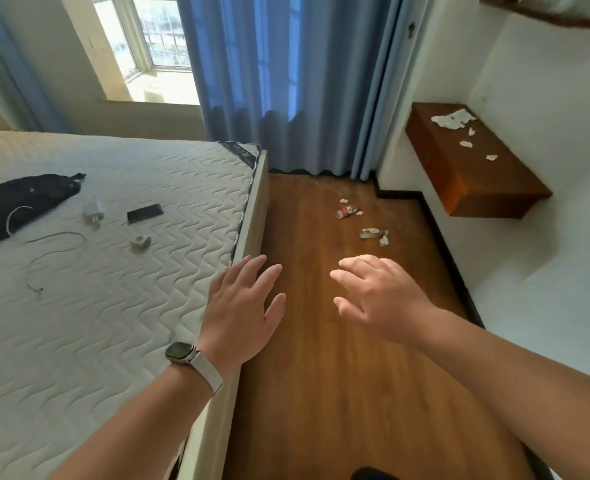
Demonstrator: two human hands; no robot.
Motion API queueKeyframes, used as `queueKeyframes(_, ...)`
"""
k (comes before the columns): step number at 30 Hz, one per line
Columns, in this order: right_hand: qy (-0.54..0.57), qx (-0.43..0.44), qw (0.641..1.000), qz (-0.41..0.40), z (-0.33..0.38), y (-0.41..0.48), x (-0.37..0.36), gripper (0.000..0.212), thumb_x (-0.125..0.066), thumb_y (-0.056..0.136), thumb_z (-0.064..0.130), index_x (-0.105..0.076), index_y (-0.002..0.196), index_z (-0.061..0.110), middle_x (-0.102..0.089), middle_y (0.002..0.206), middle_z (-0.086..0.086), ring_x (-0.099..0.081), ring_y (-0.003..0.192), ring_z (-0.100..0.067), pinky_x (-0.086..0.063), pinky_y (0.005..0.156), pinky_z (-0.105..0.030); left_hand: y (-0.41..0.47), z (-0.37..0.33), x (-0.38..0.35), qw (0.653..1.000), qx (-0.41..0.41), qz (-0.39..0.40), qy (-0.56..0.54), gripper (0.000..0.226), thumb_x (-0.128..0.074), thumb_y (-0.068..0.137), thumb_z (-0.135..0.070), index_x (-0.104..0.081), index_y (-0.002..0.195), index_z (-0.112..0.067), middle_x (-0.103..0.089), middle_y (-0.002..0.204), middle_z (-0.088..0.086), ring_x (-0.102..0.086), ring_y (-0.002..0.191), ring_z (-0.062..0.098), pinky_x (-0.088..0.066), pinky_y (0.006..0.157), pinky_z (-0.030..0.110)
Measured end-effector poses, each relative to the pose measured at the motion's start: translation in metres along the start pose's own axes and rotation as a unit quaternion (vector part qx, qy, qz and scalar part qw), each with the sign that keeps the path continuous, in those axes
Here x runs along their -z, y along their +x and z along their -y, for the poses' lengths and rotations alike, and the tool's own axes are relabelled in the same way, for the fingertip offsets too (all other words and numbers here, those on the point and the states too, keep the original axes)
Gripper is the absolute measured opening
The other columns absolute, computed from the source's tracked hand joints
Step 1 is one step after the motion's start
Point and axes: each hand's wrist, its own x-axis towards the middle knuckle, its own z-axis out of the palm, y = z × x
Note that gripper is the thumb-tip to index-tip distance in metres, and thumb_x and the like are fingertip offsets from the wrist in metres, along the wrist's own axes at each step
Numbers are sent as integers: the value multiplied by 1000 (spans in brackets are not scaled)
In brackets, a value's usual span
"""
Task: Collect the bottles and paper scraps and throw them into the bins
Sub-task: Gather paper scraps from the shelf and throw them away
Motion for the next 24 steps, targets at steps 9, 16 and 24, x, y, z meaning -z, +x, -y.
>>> queueKeyframes(9,5,-104,994,-18,-65,43,-10,50,-42,89,48,-65,122,18,-62,126,-4,-57,116,-23,-48,92,-41,100,0,-43,996,-91,11,-12,47,-48,93,-45,-55,134,-24,-53,142,3,-43,135,26,-31,110,44)
queueKeyframes(16,38,-136,990,-22,-143,107,-45,47,-45,92,47,-61,127,20,-59,131,-3,-53,121,-21,-44,98,-40,203,-2,-78,992,-111,41,39,49,-46,94,-47,-52,136,-25,-52,143,2,-41,137,24,-31,112,44)
queueKeyframes(24,41,-128,991,-19,-258,184,-55,46,-46,93,49,-60,128,21,-58,133,-2,-52,123,-21,-44,100,-42,337,-25,-115,988,-136,46,51,47,-45,94,-47,-54,135,-25,-52,143,1,-42,137,23,-33,112,44)
